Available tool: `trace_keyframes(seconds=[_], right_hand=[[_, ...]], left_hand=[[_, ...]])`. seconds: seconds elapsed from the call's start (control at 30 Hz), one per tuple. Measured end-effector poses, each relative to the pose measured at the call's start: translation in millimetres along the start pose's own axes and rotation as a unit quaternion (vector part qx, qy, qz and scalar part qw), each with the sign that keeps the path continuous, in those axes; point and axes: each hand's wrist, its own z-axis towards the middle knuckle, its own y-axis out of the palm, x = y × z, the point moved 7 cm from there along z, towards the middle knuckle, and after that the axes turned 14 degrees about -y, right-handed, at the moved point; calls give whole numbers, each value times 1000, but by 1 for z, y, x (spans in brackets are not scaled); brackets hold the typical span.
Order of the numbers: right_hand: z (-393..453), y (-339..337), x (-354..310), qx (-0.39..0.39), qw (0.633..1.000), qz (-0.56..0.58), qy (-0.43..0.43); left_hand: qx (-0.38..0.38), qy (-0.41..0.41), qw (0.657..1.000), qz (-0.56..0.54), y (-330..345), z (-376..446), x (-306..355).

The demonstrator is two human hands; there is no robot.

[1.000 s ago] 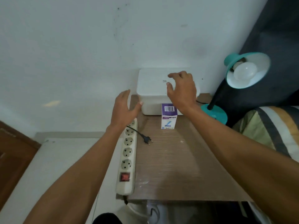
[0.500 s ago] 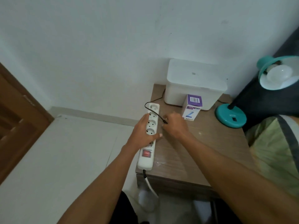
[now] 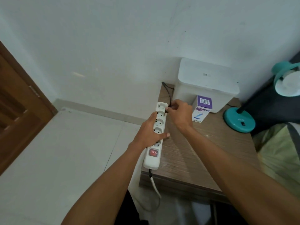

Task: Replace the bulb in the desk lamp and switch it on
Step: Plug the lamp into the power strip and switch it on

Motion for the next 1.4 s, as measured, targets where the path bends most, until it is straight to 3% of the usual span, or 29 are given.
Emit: trace_keyframes(seconds=[0.4,0.77,1.03,1.4], right_hand=[[-2,25,3,-41,999,8,-7],[3,29,3,-29,999,16,-9],[6,43,2,-66,996,-51,-41],[18,50,-2,-121,981,-151,-7]], left_hand=[[2,14,1000,-4,0,3,0],[1,15,1000,-9,1,5,-2],[3,21,1000,-3,3,8,-5],[-6,-3,1000,17,5,14,-11]])
